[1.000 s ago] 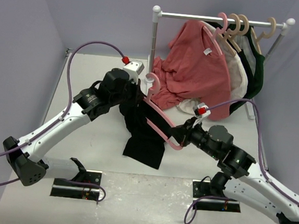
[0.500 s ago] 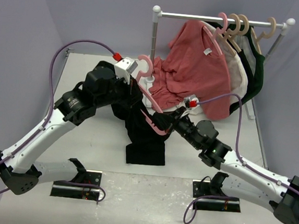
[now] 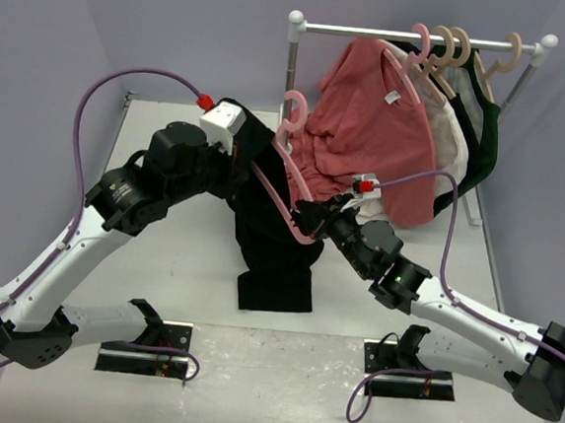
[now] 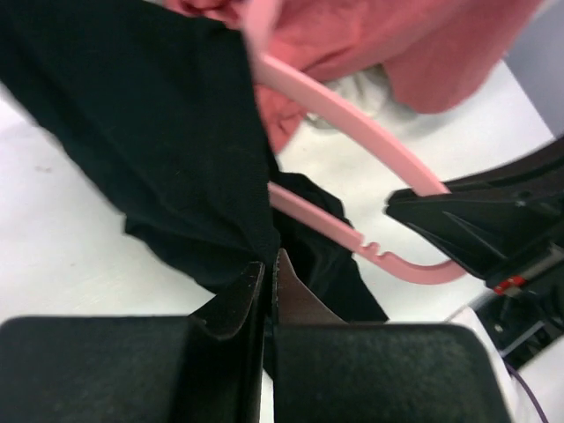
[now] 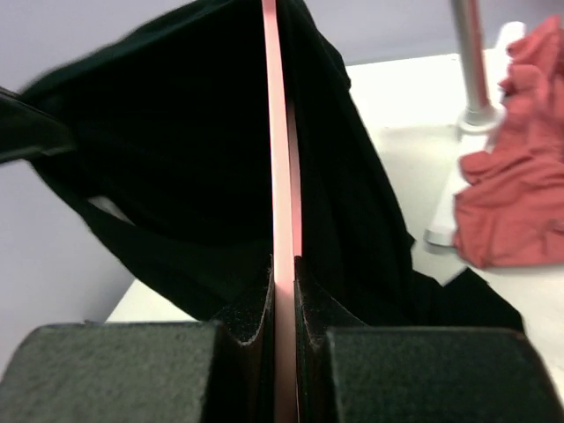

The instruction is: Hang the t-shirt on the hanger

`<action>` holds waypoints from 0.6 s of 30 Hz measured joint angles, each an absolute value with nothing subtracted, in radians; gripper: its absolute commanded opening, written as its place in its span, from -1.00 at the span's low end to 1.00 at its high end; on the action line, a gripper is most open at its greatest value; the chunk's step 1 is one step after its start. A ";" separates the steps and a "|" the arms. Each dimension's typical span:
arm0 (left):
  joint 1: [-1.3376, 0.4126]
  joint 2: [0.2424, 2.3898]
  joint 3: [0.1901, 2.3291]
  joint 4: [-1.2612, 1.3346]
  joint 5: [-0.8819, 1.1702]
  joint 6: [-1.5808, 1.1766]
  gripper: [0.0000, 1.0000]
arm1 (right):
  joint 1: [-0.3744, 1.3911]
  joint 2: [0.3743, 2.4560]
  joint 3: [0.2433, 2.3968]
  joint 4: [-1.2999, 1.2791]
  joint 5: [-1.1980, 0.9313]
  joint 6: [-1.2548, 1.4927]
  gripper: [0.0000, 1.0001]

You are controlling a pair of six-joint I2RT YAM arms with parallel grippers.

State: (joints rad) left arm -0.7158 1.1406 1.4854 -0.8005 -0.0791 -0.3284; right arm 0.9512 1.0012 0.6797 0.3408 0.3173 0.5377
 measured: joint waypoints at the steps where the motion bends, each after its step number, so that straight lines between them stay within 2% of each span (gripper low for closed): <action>1: -0.716 1.139 1.496 -0.811 -0.108 -0.328 -1.00 | 0.953 0.991 0.680 0.315 0.341 0.543 -1.00; 5: -0.716 1.125 1.513 -0.839 -0.239 -0.328 -1.00 | 0.960 0.961 0.694 0.177 0.351 0.520 -1.00; 9: -0.716 1.117 1.513 -0.851 -0.316 -0.323 -1.00 | 0.962 0.938 0.725 0.025 0.220 0.441 -1.00; 12: -0.716 1.122 1.513 -0.850 -0.322 -0.320 -1.00 | 0.963 0.906 0.736 -0.066 0.082 0.365 -1.00; 18: -0.716 1.126 1.468 -0.816 -0.253 -0.321 -1.00 | 0.963 0.817 0.672 -0.019 -0.154 0.277 -1.00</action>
